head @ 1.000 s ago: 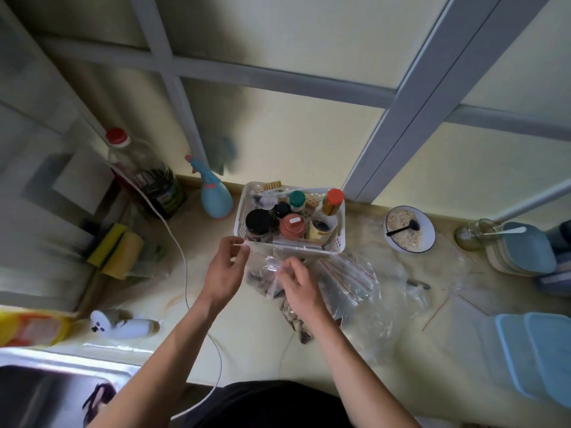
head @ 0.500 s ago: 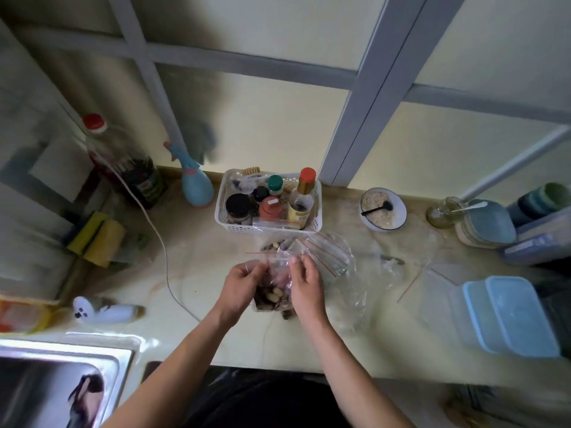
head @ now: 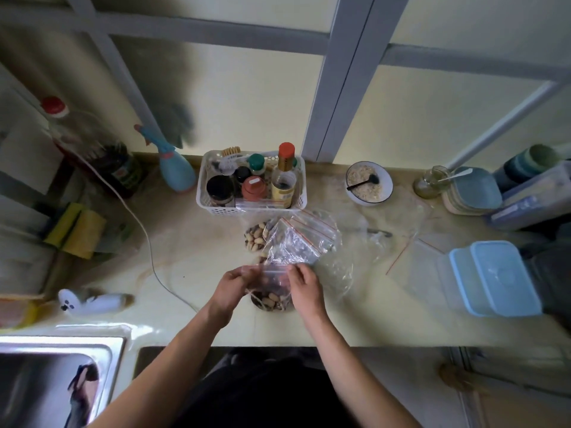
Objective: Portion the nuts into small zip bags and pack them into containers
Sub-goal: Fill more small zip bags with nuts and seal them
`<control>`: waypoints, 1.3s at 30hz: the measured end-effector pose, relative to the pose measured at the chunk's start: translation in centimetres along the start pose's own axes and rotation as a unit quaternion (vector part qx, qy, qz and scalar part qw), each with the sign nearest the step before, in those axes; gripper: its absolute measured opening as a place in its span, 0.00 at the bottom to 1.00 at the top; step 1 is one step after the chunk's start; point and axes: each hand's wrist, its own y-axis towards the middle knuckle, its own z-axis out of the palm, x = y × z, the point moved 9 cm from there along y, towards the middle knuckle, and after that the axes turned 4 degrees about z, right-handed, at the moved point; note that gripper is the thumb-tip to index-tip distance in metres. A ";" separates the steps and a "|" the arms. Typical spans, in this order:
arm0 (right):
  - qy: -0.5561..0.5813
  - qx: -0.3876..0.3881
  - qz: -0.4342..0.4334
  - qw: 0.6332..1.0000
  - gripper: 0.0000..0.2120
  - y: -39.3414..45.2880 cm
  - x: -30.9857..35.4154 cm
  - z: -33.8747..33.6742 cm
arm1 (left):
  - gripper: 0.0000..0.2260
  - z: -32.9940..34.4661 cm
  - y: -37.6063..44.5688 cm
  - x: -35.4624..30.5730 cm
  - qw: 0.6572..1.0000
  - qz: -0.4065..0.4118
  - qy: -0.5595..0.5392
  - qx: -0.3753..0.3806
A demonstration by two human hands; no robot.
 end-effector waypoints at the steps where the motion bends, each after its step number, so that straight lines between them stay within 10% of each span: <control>1: 0.018 0.003 -0.003 1.000 0.10 -0.1 0.3 -0.1 | 0.12 -0.1 0.0 -0.1 1.000 -0.002 -0.001 -0.008; 15: 0.087 0.061 0.016 0.994 0.05 1.3 -0.8 1.2 | 0.07 -0.9 0.3 -1.1 0.997 0.002 0.016 -0.073; 24: 0.045 0.082 -0.078 0.993 0.03 1.8 1.4 1.4 | 0.18 0.9 2.2 -4.8 0.900 0.157 0.406 -0.021; 39: 0.056 0.092 -0.025 0.994 0.04 2.5 -0.1 1.0 | 0.13 1.4 2.6 -5.2 0.893 0.151 0.422 -0.042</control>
